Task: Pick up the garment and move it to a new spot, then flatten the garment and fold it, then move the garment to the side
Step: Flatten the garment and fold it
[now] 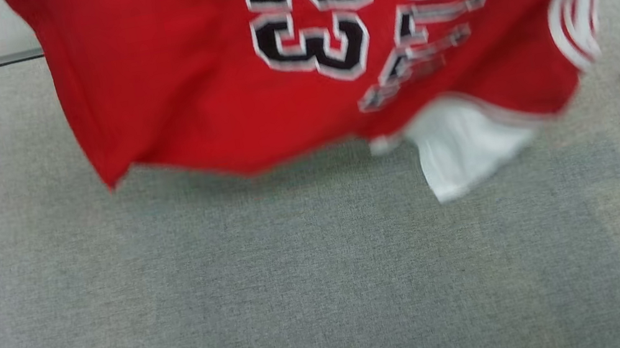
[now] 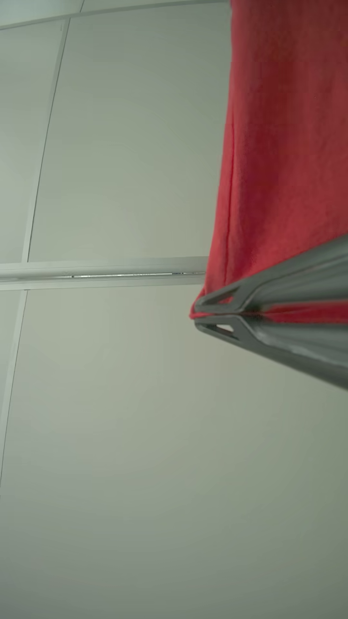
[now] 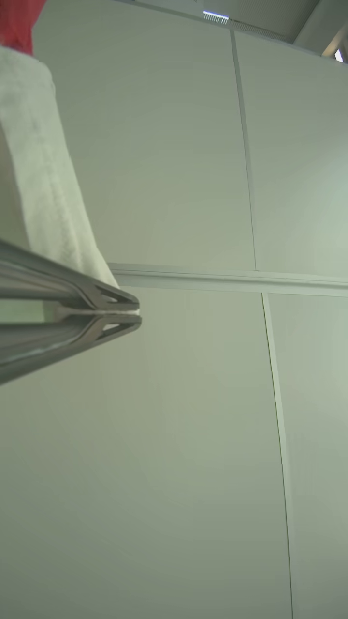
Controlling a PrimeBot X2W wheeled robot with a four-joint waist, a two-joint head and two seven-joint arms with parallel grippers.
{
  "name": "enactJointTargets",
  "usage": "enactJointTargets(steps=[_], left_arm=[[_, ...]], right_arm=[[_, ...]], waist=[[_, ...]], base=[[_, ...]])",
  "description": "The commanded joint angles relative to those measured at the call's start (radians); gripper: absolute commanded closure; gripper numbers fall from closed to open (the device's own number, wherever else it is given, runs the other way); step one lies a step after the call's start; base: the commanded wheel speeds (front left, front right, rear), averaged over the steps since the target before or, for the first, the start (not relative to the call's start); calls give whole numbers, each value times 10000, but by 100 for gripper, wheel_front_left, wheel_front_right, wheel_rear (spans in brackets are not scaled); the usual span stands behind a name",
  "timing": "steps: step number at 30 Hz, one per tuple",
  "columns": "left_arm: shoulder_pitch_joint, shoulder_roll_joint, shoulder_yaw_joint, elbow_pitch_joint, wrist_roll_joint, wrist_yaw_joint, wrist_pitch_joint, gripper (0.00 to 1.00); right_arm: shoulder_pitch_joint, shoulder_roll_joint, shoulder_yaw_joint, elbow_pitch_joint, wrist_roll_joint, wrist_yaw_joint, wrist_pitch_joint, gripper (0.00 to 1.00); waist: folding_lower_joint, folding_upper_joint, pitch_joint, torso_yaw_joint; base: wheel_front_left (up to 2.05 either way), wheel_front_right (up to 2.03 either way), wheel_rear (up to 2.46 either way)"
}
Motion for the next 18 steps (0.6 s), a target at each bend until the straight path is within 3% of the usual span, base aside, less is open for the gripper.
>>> enactJointTargets(steps=[1,8,9,18], left_arm=[[-655,-70,4,730,53,-134,-201,100],[-2390,-460,-488,4076,293,-581,-682,100],[-2390,-460,-488,4076,293,-581,-682,100],[-1744,-1440,-721,7991,-249,-932,-1119,100]], right_arm=[[-759,38,290,616,52,-4,-253,100],[-2854,672,1681,3946,225,-4,-1137,100],[-2854,672,1681,3946,225,-4,-1137,100],[-2344,1765,3180,8062,1000,-4,-1972,100]], waist=[[0,0,248,-26],[0,0,282,-221],[0,0,282,-221],[0,0,663,-395]], base=[[0,0,0],[0,0,0],[0,0,0],[0,0,0]])
